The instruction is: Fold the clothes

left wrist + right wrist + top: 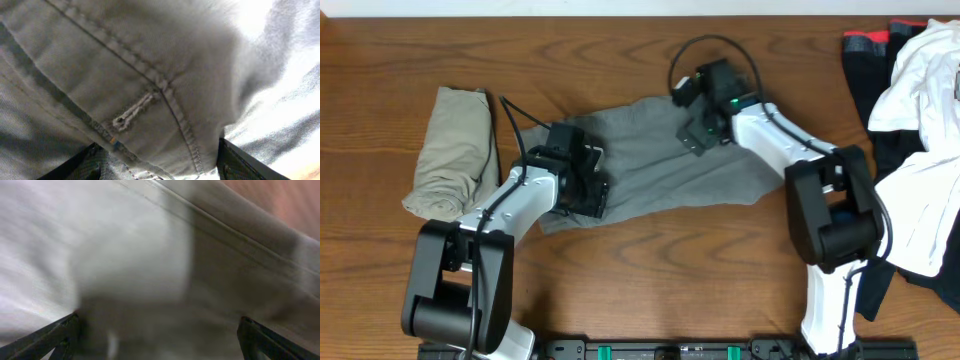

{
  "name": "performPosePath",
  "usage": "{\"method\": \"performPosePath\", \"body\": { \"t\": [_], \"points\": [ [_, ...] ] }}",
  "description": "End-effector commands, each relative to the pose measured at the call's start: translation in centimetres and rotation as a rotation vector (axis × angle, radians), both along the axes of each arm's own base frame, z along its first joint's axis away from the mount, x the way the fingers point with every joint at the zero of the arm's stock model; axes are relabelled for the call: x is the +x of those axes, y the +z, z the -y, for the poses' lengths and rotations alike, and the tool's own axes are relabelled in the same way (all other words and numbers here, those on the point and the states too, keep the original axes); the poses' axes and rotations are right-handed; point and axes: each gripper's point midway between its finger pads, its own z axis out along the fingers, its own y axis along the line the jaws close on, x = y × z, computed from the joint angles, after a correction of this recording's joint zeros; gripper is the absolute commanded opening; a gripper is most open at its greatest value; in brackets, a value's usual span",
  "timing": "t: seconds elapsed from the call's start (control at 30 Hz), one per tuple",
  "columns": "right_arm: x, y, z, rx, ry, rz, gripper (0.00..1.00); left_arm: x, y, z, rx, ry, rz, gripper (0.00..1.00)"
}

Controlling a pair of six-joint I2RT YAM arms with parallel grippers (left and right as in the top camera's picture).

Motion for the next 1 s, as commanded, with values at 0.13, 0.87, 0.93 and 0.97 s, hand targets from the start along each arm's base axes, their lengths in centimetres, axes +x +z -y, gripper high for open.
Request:
{"method": "performPosePath", "body": {
  "t": [0.13, 0.87, 0.93, 0.97],
  "points": [
    [1.5, -1.4, 11.1, -0.146, -0.173, -0.005, 0.99, -1.8, -2.0, -1.6, 0.084, 0.013, -0.084, 0.69],
    [-0.3, 14.2, 3.7, 0.753, -0.585, -0.199, 0.81, 3.8, 10.2, 1.9, -0.103, -0.003, 0.159, 0.66],
    [-1.4, 12.9, 2.4, 0.722, -0.63, -0.258, 0.64, 5.2, 10.7, 2.2, -0.117, -0.005, 0.22, 0.54],
    [-1.8, 12.2, 1.9, 0.704, -0.658, -0.282, 0.6, 5.7, 10.7, 2.4, -0.121, -0.006, 0.238, 0.47]
  ]
}}
